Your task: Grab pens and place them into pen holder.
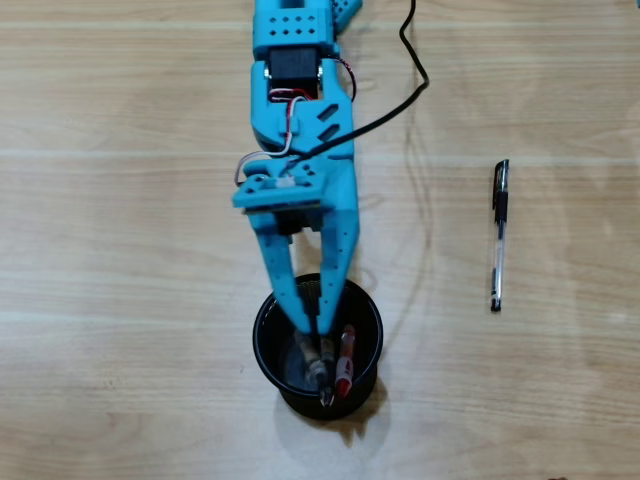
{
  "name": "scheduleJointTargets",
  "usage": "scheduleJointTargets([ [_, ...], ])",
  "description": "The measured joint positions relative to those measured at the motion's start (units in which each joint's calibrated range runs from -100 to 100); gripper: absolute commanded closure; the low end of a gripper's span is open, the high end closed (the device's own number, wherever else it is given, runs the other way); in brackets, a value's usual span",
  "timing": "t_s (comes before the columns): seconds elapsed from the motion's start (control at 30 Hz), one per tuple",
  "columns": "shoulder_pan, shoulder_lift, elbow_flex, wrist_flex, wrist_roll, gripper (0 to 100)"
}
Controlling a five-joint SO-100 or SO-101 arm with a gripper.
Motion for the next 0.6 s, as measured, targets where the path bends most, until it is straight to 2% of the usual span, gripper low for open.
scheduleJointTargets([
  [0.4,-7.05,-20.39,25.91,0.00,1.92,98],
  [0.6,-12.39,-24.64,29.99,0.00,5.05,98],
])
